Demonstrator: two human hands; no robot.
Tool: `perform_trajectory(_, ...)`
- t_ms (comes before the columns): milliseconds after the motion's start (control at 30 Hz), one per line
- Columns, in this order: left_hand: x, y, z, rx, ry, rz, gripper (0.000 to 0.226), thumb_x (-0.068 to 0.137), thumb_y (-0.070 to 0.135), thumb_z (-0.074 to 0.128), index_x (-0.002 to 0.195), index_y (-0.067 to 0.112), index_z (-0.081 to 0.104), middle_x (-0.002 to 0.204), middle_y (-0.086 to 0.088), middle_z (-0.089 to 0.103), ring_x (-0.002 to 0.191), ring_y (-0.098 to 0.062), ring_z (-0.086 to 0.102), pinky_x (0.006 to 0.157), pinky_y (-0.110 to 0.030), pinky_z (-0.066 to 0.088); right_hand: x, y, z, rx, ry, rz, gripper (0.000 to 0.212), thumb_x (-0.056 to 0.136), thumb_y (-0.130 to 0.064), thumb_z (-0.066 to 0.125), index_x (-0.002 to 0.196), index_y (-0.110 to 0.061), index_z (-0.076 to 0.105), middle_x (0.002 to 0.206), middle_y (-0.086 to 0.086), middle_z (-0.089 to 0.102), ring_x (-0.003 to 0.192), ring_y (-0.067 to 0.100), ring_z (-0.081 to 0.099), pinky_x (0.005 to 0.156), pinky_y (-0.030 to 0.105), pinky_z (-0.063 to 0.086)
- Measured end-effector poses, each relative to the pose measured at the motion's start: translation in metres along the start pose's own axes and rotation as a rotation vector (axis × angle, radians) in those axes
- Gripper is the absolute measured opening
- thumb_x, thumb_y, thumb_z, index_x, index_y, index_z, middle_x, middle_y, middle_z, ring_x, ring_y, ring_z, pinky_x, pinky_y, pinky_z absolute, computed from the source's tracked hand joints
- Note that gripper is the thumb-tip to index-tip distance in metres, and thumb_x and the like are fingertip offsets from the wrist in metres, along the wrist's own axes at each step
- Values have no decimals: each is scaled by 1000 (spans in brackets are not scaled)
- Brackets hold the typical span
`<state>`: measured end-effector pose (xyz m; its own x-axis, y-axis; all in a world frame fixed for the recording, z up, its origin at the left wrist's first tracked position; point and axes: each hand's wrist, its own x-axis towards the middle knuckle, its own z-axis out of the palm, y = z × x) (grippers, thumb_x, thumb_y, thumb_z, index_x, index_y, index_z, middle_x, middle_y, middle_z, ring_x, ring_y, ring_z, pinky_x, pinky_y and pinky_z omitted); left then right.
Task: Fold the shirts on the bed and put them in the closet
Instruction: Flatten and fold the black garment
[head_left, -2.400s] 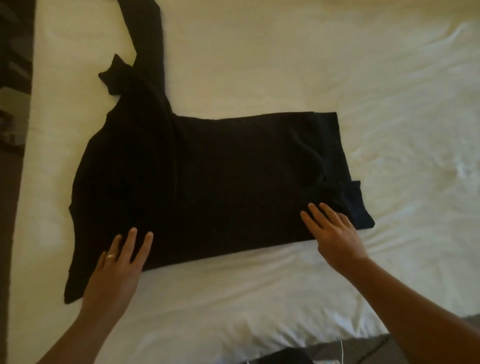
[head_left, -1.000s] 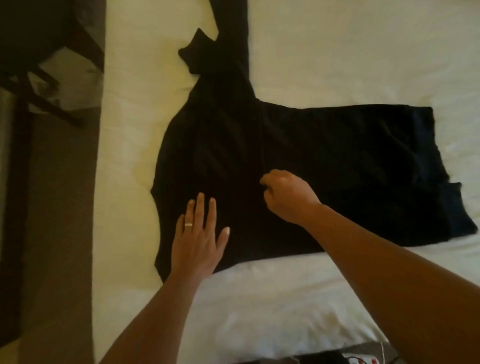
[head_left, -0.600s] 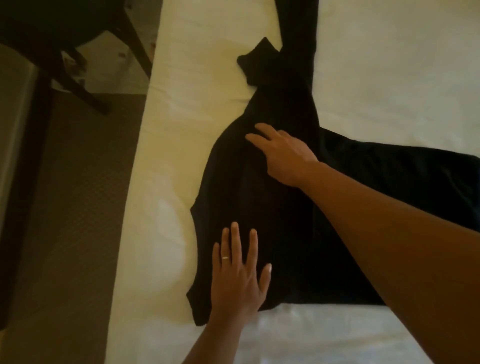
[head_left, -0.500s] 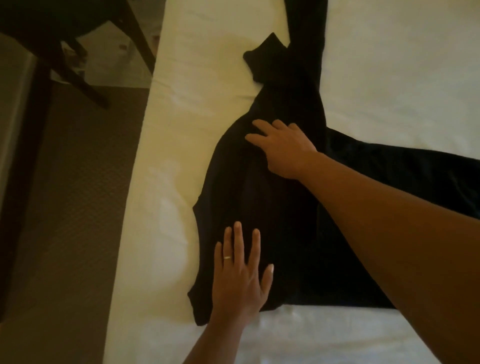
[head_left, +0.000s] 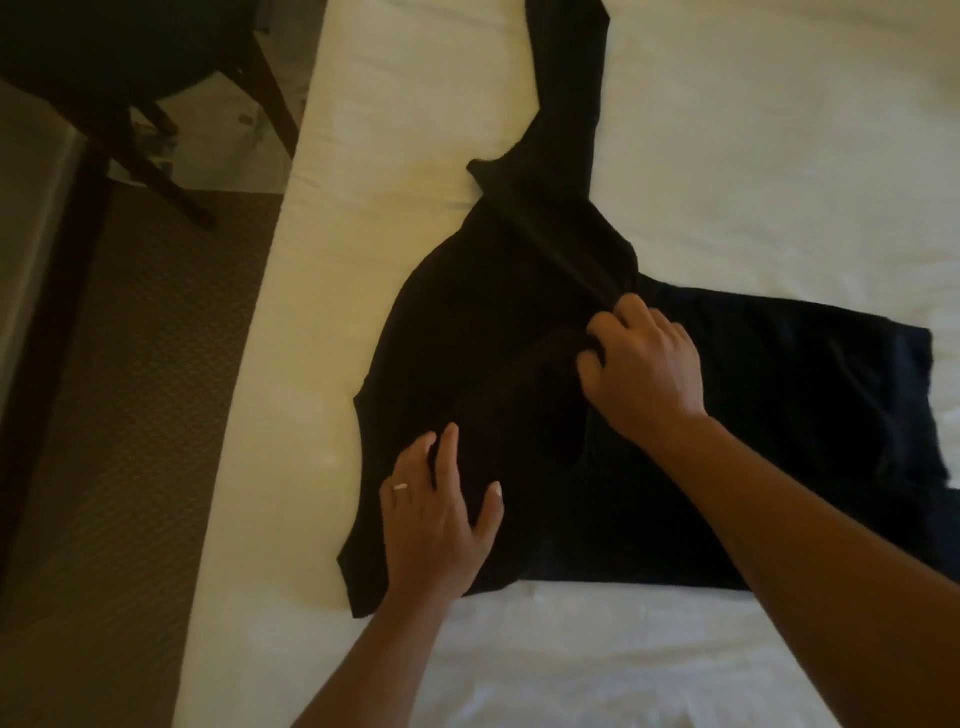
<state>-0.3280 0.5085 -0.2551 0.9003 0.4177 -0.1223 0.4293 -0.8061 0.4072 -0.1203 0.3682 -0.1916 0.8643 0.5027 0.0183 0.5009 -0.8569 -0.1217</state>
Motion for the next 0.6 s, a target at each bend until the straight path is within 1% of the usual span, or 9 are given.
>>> perform_trajectory(67, 8, 17, -5, 55, 84, -10, 73, 89, 51, 56, 150, 15, 37, 141, -15, 47, 126, -35, 45, 97, -50, 42, -38, 10, -2, 54, 24, 73, 12, 88, -22, 59, 88, -11, 63, 91, 6, 57, 69, 23, 54, 66, 43, 50)
perform_trajectory(133, 20, 31, -5, 157, 68, 49, 74, 84, 47, 60, 149, 18, 41, 143, -15, 48, 128, -37, 44, 97, -49, 35, -71, 16, 1, 104, -25, 134, 11, 87, -22, 60, 87, -12, 63, 86, 4, 57, 64, 22, 55, 67, 43, 50)
perform_trajectory(200, 27, 43, 0, 251, -21, 183, 67, 82, 43, 60, 145, 21, 49, 142, -11, 51, 128, -35, 48, 96, -47, 34, -98, 20, 6, 114, -191, 195, 15, 87, -29, 59, 89, -14, 63, 82, 0, 55, 61, 20, 55, 70, 42, 51)
perform_trajectory(267, 29, 49, 8, 321, -159, 285, 58, 84, 41, 61, 139, 22, 54, 136, -8, 56, 123, -32, 55, 96, -46, 38, -107, 22, 9, 160, -418, 255, 22, 90, -39, 55, 93, -18, 62, 81, -4, 55, 63, 17, 57, 72, 41, 55)
perform_trajectory(333, 31, 58, 10, 344, -290, 267, 54, 86, 43, 60, 136, 24, 51, 134, -6, 55, 122, -30, 54, 97, -46, 40, -101, 26, 6, 303, -519, 335, 23, 92, -41, 54, 89, -19, 63, 77, -3, 59, 64, 17, 61, 70, 42, 59)
perform_trajectory(400, 35, 69, 13, 326, -359, 192, 57, 91, 47, 57, 141, 26, 40, 142, -6, 45, 131, -30, 45, 102, -45, 40, -81, 27, 3, 397, -400, 349, 22, 93, -37, 56, 82, -19, 61, 73, -2, 61, 62, 17, 62, 65, 42, 60)
perform_trajectory(467, 38, 77, 14, 327, -365, 164, 62, 93, 50, 58, 143, 27, 31, 147, -6, 38, 136, -32, 38, 104, -45, 41, -53, 26, 3, 337, -245, 267, 22, 95, -36, 57, 81, -19, 59, 78, -5, 57, 65, 13, 58, 64, 39, 58)
perform_trajectory(533, 40, 80, 14, 347, -356, 185, 64, 93, 52, 59, 141, 27, 26, 147, -7, 37, 136, -34, 37, 102, -47, 42, -22, 22, 7, 289, -174, 185, 19, 96, -37, 56, 92, -19, 61, 91, -6, 56, 78, 12, 57, 69, 36, 57)
perform_trajectory(600, 36, 75, 17, 358, -352, 205, 62, 93, 52, 56, 141, 25, 26, 146, -9, 38, 136, -37, 37, 100, -49, 42, 4, 16, 15, 268, -194, 131, 26, 97, -39, 54, 111, -18, 61, 109, 0, 57, 96, 18, 57, 79, 39, 56)
